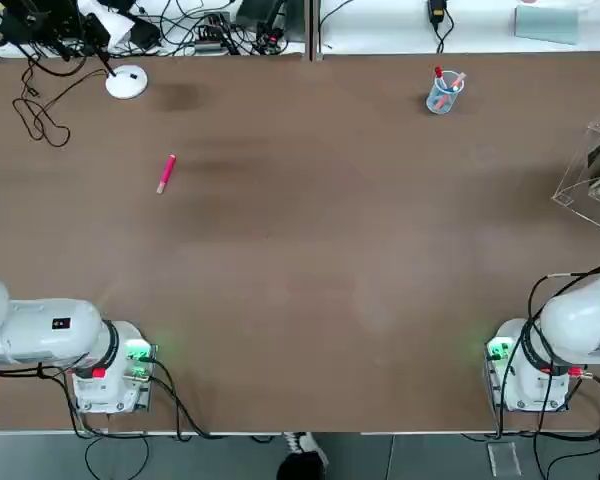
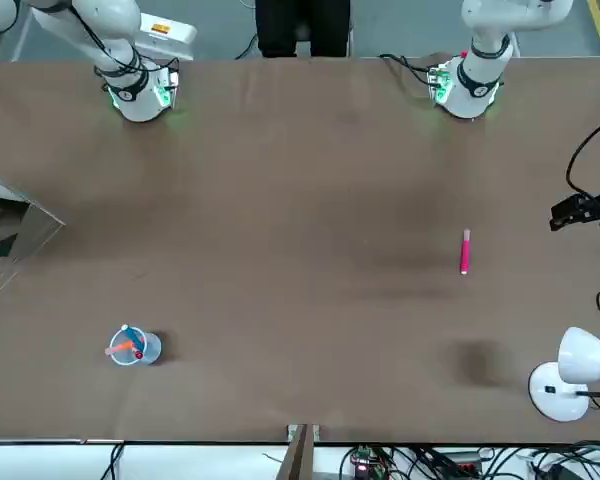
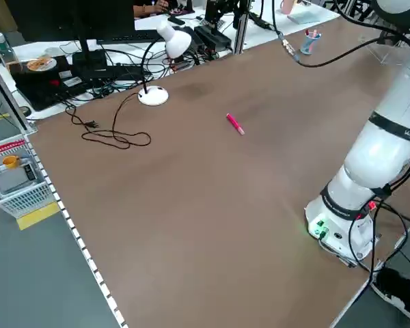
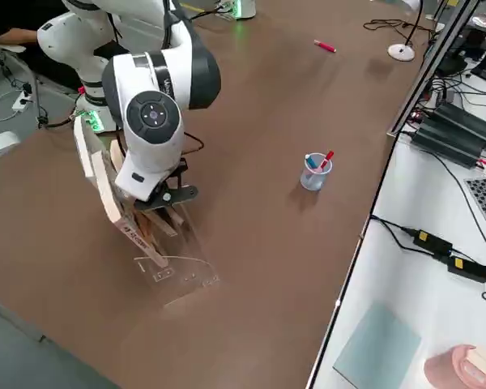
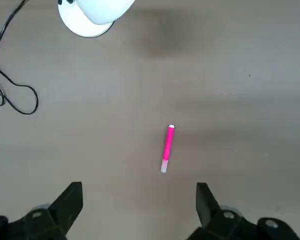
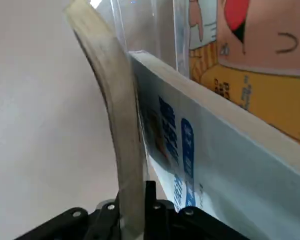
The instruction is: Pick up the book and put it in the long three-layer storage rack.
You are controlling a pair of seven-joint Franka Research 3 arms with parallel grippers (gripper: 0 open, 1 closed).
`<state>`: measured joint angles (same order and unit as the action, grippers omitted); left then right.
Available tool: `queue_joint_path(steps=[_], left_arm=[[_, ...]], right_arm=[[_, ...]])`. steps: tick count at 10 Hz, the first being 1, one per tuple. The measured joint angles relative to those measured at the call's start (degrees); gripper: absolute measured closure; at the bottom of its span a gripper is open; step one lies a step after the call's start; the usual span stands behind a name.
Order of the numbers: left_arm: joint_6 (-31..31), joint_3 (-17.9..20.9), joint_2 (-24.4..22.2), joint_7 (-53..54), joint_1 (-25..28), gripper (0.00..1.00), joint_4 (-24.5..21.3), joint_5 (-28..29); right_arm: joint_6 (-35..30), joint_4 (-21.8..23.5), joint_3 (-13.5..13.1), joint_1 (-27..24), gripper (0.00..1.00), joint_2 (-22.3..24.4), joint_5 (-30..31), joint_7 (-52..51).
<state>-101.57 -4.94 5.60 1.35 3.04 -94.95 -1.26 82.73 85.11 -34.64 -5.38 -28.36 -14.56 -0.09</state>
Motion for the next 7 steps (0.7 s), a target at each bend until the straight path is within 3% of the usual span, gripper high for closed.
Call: queue_joint_path(steps=[7], left_arm=[[0.00, 0.00, 0.08, 0.00, 0.01, 0.00, 0.00, -0.06]], right_arm=[[0.05, -0.96, 0.23, 0.03, 0.85, -0.84, -0.03, 0.00]])
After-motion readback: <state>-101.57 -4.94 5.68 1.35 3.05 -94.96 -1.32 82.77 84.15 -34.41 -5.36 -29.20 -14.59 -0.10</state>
